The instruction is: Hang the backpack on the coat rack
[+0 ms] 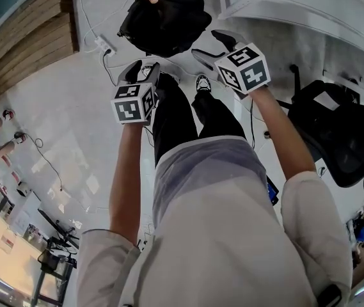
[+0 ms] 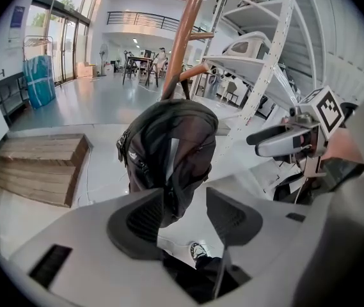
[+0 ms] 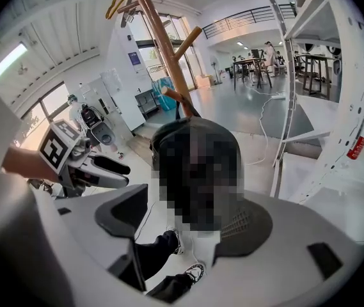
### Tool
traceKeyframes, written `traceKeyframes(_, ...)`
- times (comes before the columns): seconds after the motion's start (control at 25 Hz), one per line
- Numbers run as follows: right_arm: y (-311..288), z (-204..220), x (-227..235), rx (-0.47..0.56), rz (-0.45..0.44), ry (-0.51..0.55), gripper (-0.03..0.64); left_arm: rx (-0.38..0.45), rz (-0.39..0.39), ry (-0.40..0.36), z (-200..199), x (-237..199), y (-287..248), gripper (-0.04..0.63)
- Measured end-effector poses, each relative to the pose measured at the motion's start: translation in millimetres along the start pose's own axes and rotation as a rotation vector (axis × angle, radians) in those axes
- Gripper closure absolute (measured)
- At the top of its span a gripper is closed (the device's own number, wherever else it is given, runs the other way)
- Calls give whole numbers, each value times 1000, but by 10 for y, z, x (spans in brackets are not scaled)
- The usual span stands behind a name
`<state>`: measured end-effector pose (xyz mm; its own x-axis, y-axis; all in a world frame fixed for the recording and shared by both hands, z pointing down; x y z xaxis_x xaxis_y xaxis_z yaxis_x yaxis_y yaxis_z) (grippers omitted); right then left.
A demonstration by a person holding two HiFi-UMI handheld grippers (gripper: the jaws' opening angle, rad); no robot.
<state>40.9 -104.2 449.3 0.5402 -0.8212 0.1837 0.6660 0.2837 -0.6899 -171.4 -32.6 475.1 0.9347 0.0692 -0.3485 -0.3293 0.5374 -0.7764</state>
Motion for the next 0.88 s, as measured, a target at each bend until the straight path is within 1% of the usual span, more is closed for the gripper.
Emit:
traceKeyframes(0.08,65,-9,-57,6,-11,7,296,22,3,20,4,57,77,396)
traceKeyframes(0.24,153,1,-139,20,-35,-1,341,74,20,85,11,161,194,424)
traceKeyframes(0.52,292,-46,-261,45,-58,11,399,120,27,120,47,306,385,443)
traceKeyframes(0.56,320,-53,-270,47,-61,14,407,129,28,124,43,328,412,447)
traceKeyframes(0.64,383,-65,-293,52,-66,12,446,148,20,124,37,367,470,453)
traceKeyframes(0.72,461,-67,-317,62,-68,-2,482,172,-2,108,42,408,527,465)
traceKeyframes(0.76,502,-66,-325,69,-68,-10,489,182,-11,99,45,435,552,482)
traceKeyframes(0.88,627,-59,-346,82,-68,-24,503,199,-7,87,54,549,623,489)
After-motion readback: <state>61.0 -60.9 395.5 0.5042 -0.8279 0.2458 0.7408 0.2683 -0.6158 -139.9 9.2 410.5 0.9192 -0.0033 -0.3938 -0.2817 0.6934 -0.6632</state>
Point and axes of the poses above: the fingertips, and each gripper's own axes: y backward along the fingers, x to its right, z out of its underside, the point moved 7 cm from there along y, backward along the fingers, and after that the axes turned 12 degrees about y, right-handed, at the moved point
